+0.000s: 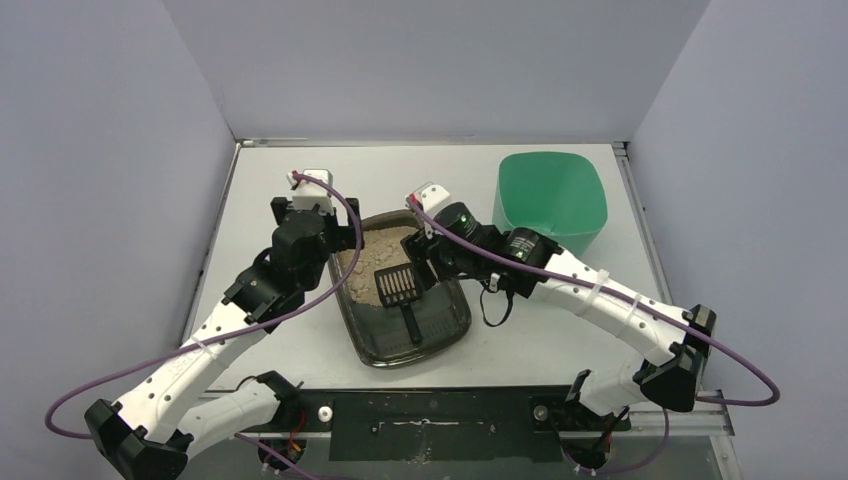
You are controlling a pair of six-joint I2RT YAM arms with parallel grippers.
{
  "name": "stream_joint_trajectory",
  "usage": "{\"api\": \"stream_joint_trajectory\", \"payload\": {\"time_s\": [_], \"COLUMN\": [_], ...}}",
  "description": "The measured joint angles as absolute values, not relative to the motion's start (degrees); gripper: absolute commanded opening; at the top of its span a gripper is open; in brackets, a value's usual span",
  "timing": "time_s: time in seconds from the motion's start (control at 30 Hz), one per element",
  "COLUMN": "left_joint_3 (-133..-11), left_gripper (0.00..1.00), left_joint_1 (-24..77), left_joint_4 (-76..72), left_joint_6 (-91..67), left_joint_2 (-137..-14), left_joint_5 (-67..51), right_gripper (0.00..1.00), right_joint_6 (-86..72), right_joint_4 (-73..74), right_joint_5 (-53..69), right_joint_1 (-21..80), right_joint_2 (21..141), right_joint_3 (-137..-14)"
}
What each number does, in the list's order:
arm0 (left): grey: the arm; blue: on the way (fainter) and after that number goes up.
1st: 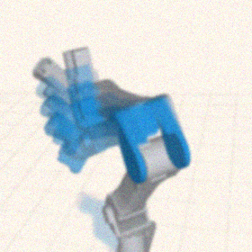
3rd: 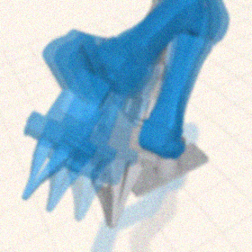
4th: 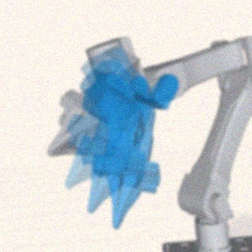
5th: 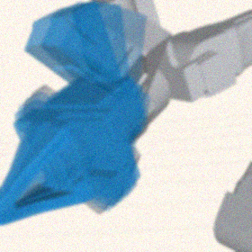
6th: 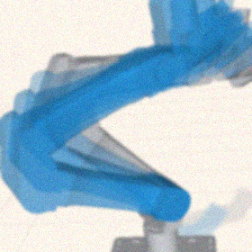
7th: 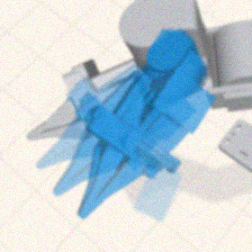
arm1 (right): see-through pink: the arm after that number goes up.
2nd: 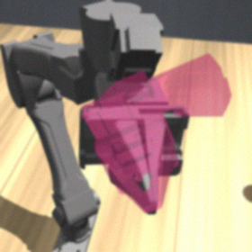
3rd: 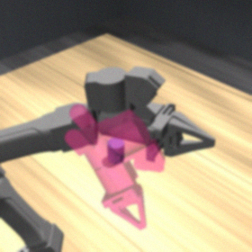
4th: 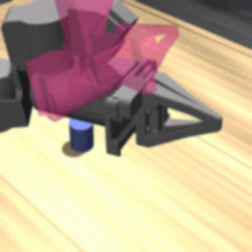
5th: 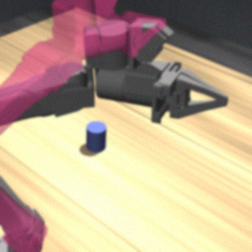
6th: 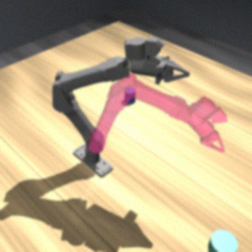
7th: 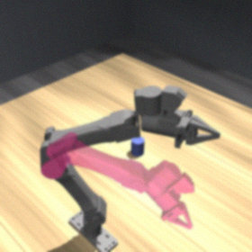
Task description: Clean the litter box
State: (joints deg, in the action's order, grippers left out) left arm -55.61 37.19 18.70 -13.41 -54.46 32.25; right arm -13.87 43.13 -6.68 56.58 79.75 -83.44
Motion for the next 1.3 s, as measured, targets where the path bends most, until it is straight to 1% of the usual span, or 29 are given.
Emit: {"api": "stream_joint_trajectory", "payload": {"time_s": [0.3, 0.53, 0.77, 0.9, 1.23, 1.3], "left_joint_3": [-55.61, -55.61, -53.63, -53.12, -53.01, -53.01], "left_gripper": [0.97, 0.97, 0.97, 0.97, 0.97, 0.97], "left_joint_1": [37.47, 37.56, 37.58, 37.80, 37.85, 37.89], "left_joint_4": [20.62, 22.50, 23.70, 24.27, 24.23, 24.23], "left_joint_6": [-14.66, -15.42, -16.16, -16.32, -16.29, -16.29], "left_joint_2": [-54.17, -51.64, -48.31, -47.68, -45.91, -45.91], "left_joint_5": [34.35, 37.10, 40.66, 41.91, 42.92, 42.92], "right_gripper": [0.68, 0.68, 0.67, 0.63, 0.58, 0.55], "right_joint_6": [-21.58, -29.34, -35.38, -37.54, -39.57, -39.59], "right_joint_4": [39.31, 34.74, 31.29, 29.89, 28.08, 27.88], "right_joint_5": [-6.55, -6.50, -7.68, -8.47, -9.87, -9.89], "right_joint_1": [60.86, 63.18, 64.25, 64.45, 64.60, 64.60], "right_joint_2": [81.78, 84.36, 88.95, 91.09, 97.82, 98.94], "right_joint_3": [-74.70, -68.77, -68.12, -67.92, -67.92, -67.92]}}
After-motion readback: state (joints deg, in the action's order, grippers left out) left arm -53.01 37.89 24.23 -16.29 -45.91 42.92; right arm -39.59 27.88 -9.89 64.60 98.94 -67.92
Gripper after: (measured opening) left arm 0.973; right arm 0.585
